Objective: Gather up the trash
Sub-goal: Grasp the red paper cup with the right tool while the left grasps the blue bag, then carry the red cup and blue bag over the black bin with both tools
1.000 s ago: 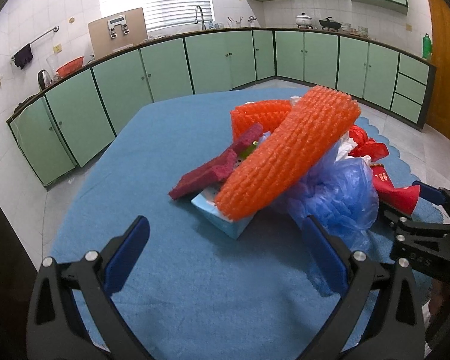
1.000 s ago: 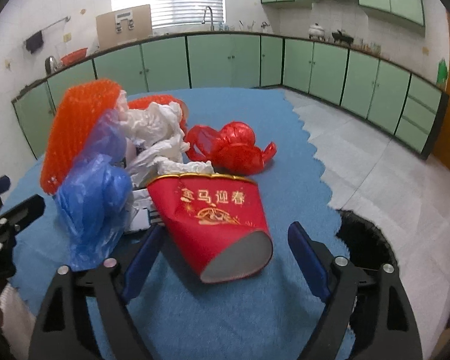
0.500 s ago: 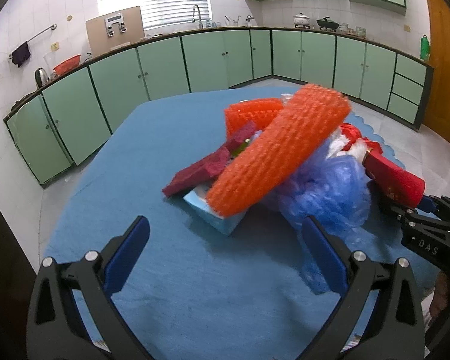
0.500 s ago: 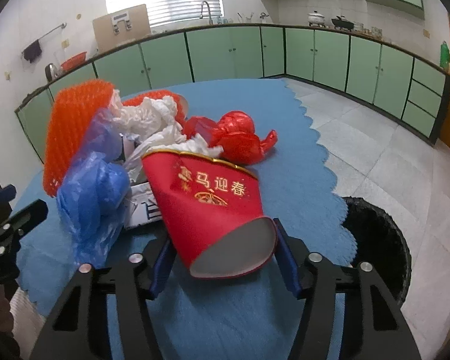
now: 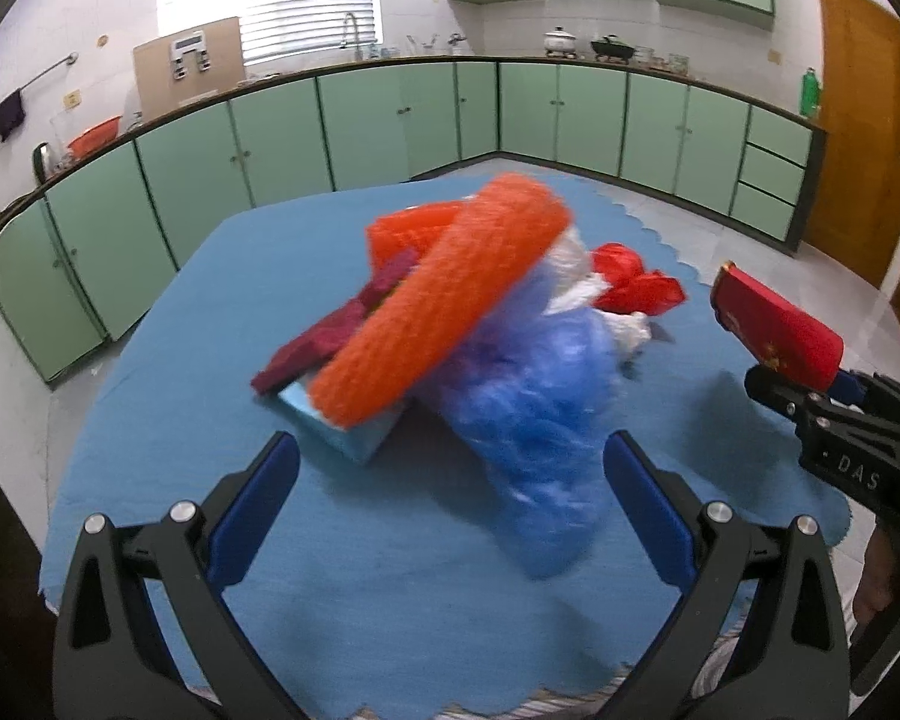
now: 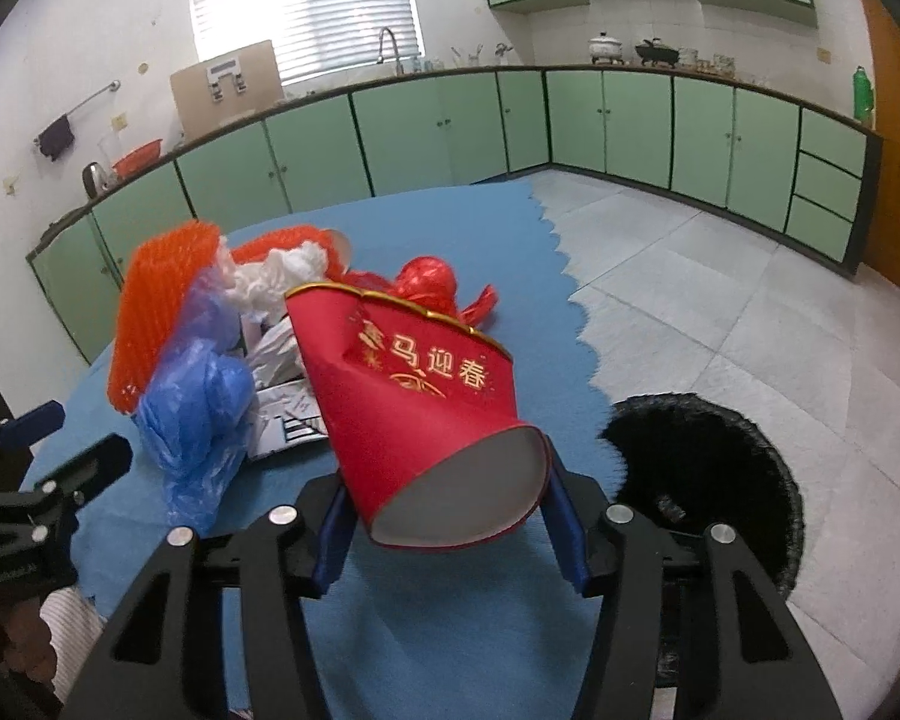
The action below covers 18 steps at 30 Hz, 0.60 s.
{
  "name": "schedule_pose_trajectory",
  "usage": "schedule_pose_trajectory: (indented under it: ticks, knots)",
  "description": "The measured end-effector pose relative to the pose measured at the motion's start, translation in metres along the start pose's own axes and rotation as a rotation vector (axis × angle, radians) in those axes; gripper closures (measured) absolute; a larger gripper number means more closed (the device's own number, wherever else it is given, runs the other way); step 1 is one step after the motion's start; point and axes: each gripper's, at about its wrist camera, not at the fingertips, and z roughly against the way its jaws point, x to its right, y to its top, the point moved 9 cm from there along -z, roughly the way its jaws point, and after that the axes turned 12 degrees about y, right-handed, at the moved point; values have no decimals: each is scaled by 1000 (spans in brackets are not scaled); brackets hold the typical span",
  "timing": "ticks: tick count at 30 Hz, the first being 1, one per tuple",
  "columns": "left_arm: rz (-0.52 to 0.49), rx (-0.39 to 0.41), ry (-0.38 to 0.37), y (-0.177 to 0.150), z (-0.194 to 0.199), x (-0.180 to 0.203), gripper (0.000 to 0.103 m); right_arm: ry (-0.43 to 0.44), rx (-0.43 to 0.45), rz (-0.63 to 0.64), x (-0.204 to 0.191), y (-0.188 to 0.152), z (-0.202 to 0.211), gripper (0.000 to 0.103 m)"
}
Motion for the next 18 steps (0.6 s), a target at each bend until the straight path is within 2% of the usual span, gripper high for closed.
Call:
schedule_pose_trajectory:
  ticks: [2, 3, 4, 6, 8, 11, 14, 15, 16, 18]
  knots:
    - [-10, 3, -19, 0, 0, 10, 5, -13, 5, -8, 6, 0, 5, 49]
    - [-15, 3, -26, 0, 0, 14, 8, -20, 6, -14, 10, 0, 8, 49]
    - [-19, 2, -36, 0, -1, 18, 17, -25, 6, -17, 12, -1, 9, 49]
    - [-41, -4, -77, -2, -1, 34, 27, -40, 7, -24, 18, -2, 13, 49]
    - [-60, -13, -87, -3, -6, 44, 30, -47, 6, -30, 23, -2, 15, 49]
    - [-68, -31, -97, -4, -15, 51, 44, -55, 9, -29, 26, -3, 17, 49]
    - [-71, -30, -83, -4, -21, 51, 73, -62, 11, -26, 29, -3, 19, 49]
    - [-73, -36, -87, -4, -22, 51, 90, -63, 11, -24, 29, -3, 19, 49]
    - [-66, -48, -97, -4, -24, 50, 98, -62, 12, -24, 29, -3, 19, 49]
    - [-49, -49, -93, -1, -23, 45, 101, -62, 12, -26, 28, -4, 19, 49]
